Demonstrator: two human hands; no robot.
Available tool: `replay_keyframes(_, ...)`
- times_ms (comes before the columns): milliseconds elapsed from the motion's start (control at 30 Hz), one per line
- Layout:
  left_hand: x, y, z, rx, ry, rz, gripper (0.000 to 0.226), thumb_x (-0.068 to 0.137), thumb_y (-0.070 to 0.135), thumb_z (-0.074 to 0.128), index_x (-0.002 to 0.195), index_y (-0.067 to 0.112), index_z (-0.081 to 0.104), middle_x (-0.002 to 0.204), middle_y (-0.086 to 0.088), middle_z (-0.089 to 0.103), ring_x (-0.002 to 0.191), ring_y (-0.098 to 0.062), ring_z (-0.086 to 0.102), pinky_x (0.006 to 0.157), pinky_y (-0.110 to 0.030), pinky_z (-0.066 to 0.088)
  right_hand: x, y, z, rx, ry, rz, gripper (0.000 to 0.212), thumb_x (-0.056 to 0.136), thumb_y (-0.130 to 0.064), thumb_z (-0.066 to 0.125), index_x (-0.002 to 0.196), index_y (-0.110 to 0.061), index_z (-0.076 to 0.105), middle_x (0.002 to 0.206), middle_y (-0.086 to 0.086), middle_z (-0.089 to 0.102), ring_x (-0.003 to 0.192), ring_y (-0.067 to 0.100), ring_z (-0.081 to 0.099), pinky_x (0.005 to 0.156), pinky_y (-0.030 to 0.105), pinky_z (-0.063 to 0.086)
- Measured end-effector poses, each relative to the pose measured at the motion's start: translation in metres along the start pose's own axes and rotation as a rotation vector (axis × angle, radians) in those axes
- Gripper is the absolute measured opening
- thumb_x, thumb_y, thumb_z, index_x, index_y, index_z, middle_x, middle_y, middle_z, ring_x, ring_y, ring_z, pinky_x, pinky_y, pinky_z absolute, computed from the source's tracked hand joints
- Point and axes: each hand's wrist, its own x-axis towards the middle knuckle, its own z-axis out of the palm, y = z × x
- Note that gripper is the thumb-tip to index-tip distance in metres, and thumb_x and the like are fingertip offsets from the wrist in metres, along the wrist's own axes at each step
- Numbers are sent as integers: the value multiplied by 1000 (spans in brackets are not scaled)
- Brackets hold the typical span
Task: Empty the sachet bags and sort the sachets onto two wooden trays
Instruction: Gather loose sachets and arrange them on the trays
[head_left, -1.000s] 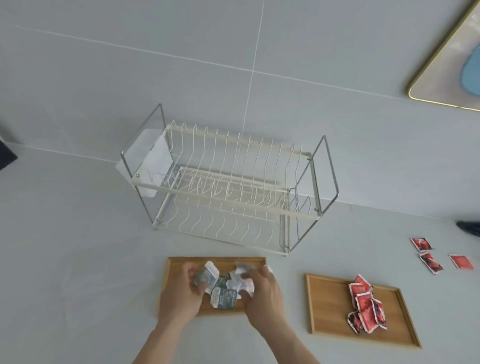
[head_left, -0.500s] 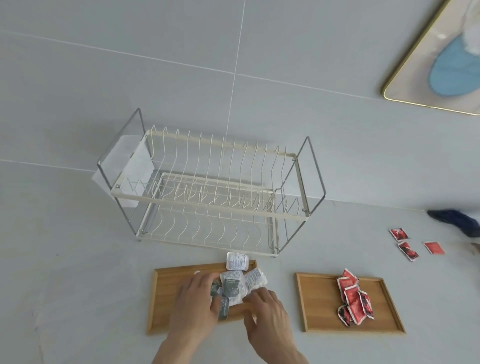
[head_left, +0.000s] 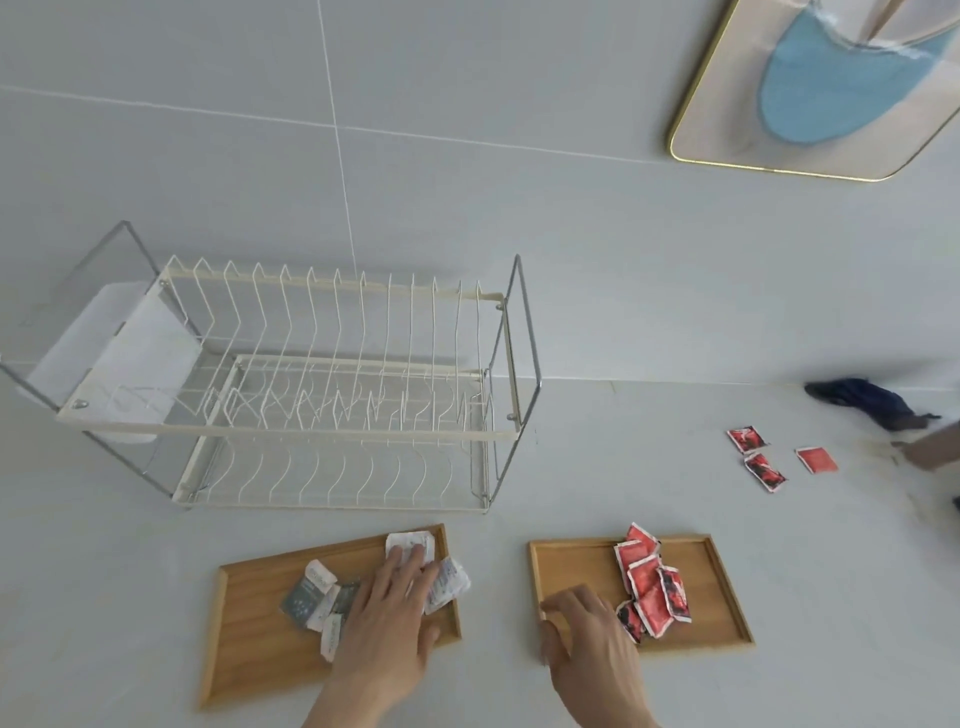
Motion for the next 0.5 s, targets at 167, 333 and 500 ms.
replay_keyframes(167,-8,9,-1,66,10,-43,65,86,40,62,147,33,42,162,11,31,151,-22,31,122,-40,11,-2,7,1,25,-11,-16,21,72,-18,79,89,-28,72,90,-10,68,78,18,68,56,22,44)
replay_keyframes(333,7,36,-19,19,137,-107,47,79,44,48,117,24,66,124,1,70,116,-26,65,103,-44,39,5,22,-20,130,65,40,16,78,-22,71,92,-31,70,94,-14,66,82,8,63,59,25,52)
replay_keyframes(500,44,119,-33,-110,200,-11,41,87,44,39,115,27,63,108,8,71,103,-22,68,88,-38,51,22,80,-60,201,137,238,13,85,-25,68,93,-35,70,96,-17,65,76,7,60,55,20,43)
